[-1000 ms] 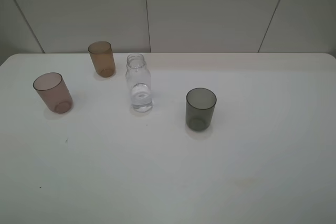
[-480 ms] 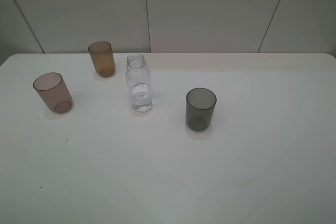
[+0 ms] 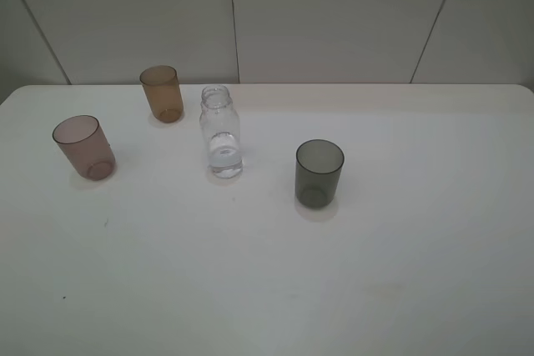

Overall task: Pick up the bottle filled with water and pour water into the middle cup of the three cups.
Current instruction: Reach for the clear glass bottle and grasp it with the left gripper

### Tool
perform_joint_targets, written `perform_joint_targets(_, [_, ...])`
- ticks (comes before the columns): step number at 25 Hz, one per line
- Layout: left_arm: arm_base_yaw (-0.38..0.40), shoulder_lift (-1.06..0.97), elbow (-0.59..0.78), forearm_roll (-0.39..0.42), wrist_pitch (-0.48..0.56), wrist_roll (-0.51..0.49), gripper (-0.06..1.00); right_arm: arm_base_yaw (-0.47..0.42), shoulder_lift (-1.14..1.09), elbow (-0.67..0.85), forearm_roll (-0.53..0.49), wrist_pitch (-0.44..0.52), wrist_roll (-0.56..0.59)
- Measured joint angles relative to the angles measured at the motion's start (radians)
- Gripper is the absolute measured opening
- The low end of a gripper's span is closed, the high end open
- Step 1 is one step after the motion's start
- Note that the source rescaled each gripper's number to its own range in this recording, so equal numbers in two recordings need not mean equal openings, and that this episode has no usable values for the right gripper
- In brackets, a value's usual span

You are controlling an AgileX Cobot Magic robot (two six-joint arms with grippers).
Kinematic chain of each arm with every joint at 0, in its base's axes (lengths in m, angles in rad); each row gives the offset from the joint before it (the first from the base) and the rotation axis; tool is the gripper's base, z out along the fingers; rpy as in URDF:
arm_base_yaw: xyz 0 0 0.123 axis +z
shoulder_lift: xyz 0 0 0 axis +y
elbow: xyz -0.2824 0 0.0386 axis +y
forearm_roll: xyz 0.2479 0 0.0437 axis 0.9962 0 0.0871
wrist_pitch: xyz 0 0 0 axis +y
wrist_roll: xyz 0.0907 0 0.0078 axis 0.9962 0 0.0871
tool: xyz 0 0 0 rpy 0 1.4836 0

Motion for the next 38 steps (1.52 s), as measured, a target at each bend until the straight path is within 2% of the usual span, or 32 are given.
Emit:
perform_joint_targets(4, [-0.035, 0.193, 0.0, -0.079, -0.108, 0.113, 1.0, 0.0, 0.0, 0.0, 0.0, 0.0, 0.0])
perform_joint_targets(9, [-0.105, 0.436, 0.0, -0.085, -0.253, 0.18, 1.0, 0.0, 0.0, 0.0, 0.0, 0.0, 0.0])
perform_joint_targets(12, [-0.207, 0.562, 0.0, -0.066, -0.405, 0.178, 1.0, 0.0, 0.0, 0.0, 0.0, 0.0, 0.0])
perform_joint_targets(15, [-0.345, 0.682, 0.0, -0.061, -0.561, 0.175, 1.0, 0.0, 0.0, 0.0, 0.0, 0.0, 0.0])
perform_joint_targets(20, [-0.513, 0.917, 0.031, -0.061, -0.833, 0.153, 1.0, 0.0, 0.0, 0.0, 0.0, 0.0, 0.0])
perform_joint_targets(29, [-0.688, 1.301, 0.113, -0.062, -1.45, 0.05, 1.0, 0.0, 0.0, 0.0, 0.0, 0.0, 0.0])
perform_joint_targets(36, [-0.711, 1.563, 0.115, -0.051, -1.853, -0.091, 1.0, 0.0, 0.0, 0.0, 0.0, 0.0, 0.0])
perform_joint_targets(38, [-0.711, 1.618, 0.113, -0.021, -1.92, -0.109, 1.0, 0.0, 0.0, 0.0, 0.0, 0.0, 0.0])
